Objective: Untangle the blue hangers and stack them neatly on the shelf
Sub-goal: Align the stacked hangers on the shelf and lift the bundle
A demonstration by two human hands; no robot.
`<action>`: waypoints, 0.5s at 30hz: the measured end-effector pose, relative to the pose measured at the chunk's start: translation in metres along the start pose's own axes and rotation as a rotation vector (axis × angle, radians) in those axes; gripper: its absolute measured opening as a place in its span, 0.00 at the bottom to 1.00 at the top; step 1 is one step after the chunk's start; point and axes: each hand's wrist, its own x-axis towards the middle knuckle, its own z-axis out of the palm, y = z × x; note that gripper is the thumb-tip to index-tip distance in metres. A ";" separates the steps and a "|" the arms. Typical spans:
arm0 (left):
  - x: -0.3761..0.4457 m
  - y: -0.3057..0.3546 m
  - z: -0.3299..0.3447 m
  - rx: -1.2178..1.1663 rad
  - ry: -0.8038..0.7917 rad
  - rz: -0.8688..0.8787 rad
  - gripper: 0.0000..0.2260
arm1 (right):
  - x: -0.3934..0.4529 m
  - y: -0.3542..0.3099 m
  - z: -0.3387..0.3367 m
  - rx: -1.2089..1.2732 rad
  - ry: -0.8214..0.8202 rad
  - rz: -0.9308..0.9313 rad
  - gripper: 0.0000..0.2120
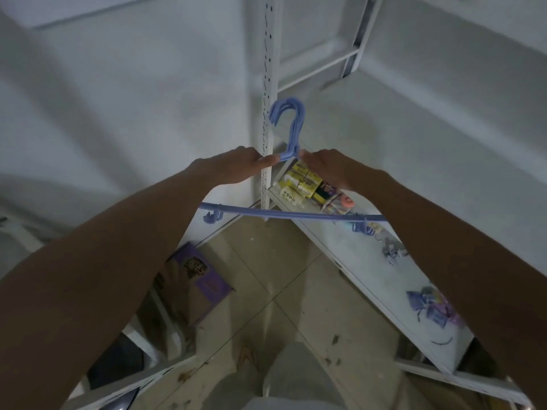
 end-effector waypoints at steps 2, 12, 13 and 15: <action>0.015 -0.003 0.001 -0.009 -0.029 0.004 0.35 | 0.009 0.005 -0.003 0.003 -0.028 0.017 0.38; 0.114 -0.011 -0.025 0.008 -0.113 -0.012 0.34 | 0.085 0.047 -0.028 0.107 -0.043 0.041 0.35; 0.125 -0.007 -0.032 0.023 -0.104 -0.005 0.33 | 0.093 0.050 -0.036 0.108 -0.028 0.035 0.34; 0.145 0.001 -0.037 0.020 -0.107 -0.009 0.33 | 0.107 0.062 -0.048 0.100 -0.015 0.050 0.33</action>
